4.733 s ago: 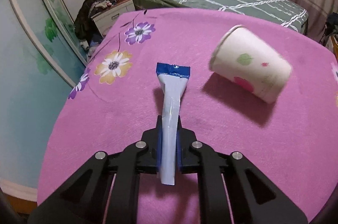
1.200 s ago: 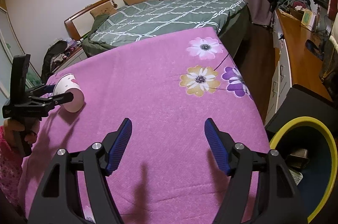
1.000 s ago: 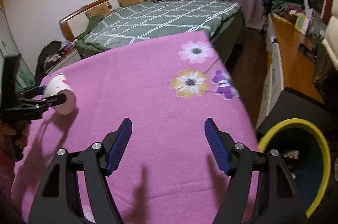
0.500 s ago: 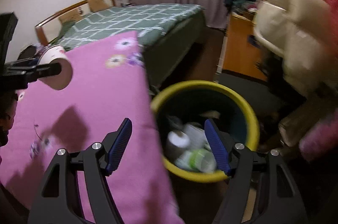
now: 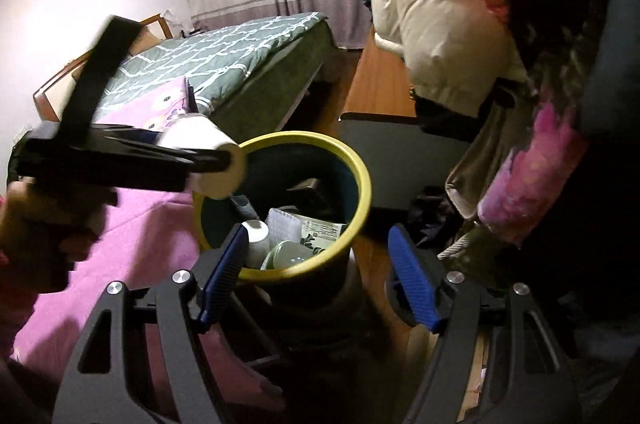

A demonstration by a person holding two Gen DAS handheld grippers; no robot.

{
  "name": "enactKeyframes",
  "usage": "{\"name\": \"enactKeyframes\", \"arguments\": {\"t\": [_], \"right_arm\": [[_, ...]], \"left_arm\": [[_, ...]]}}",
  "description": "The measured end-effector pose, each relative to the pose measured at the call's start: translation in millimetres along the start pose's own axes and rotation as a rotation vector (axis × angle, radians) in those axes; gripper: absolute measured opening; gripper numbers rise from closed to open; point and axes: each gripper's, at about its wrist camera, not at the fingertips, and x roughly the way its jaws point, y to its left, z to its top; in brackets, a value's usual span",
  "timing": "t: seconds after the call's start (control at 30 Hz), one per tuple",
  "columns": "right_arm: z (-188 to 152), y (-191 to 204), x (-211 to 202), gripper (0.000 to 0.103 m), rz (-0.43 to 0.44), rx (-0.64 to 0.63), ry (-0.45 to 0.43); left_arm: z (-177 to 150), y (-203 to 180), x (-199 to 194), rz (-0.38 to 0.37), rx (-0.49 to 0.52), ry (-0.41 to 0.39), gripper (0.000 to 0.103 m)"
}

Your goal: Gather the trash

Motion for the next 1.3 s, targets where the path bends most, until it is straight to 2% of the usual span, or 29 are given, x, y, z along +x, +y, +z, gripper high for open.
{"name": "enactKeyframes", "arguments": {"t": [0.07, 0.17, 0.23, 0.37, 0.47, 0.57, 0.73, 0.87, 1.0, 1.13, 1.3], "right_arm": [[-0.8, -3.2, -0.5, 0.072, -0.006, -0.002, 0.002], [-2.1, -3.4, -1.5, 0.072, -0.001, 0.003, 0.004], [-2.9, -1.6, -1.5, 0.072, 0.009, -0.004, 0.007], [-3.0, 15.8, -1.1, 0.073, 0.055, -0.043, 0.012], [-2.2, 32.3, -1.3, 0.074, 0.088, -0.078, 0.01], [0.4, 57.9, -2.6, 0.077, 0.138, -0.13, -0.005], [5.5, 105.4, -16.3, 0.079, 0.215, -0.21, -0.049], [5.1, 134.6, -34.2, 0.082, 0.254, -0.258, -0.081], [4.2, 151.2, -52.2, 0.086, 0.276, -0.28, -0.108], [-3.0, 161.4, -74.0, 0.089, 0.283, -0.302, -0.14], [-11.1, 163.1, -95.2, 0.093, 0.261, -0.303, -0.187]], "left_arm": [[4.2, -3.3, 8.9, 0.001, 0.003, -0.001, 0.094], [7.8, -2.9, 13.4, 0.015, -0.018, -0.004, 0.094], [5.1, 2.1, 2.6, 0.018, -0.044, -0.023, 0.094], [-15.3, 22.8, -51.0, 0.08, -0.087, -0.098, 0.095], [-40.0, 43.9, -100.0, 0.085, -0.181, -0.158, 0.098], [-80.1, 62.9, -158.9, 0.133, -0.269, -0.252, 0.098], [-170.6, 86.9, -250.5, 0.307, -0.405, -0.401, 0.098], [-243.3, 93.8, -302.9, 0.471, -0.519, -0.436, 0.098], [-304.6, 99.8, -339.6, 0.515, -0.668, -0.456, 0.098], [-338.4, 89.9, -363.3, 0.568, -0.724, -0.497, 0.098], [-352.4, 75.0, -375.3, 0.614, -0.72, -0.503, 0.098]]}}
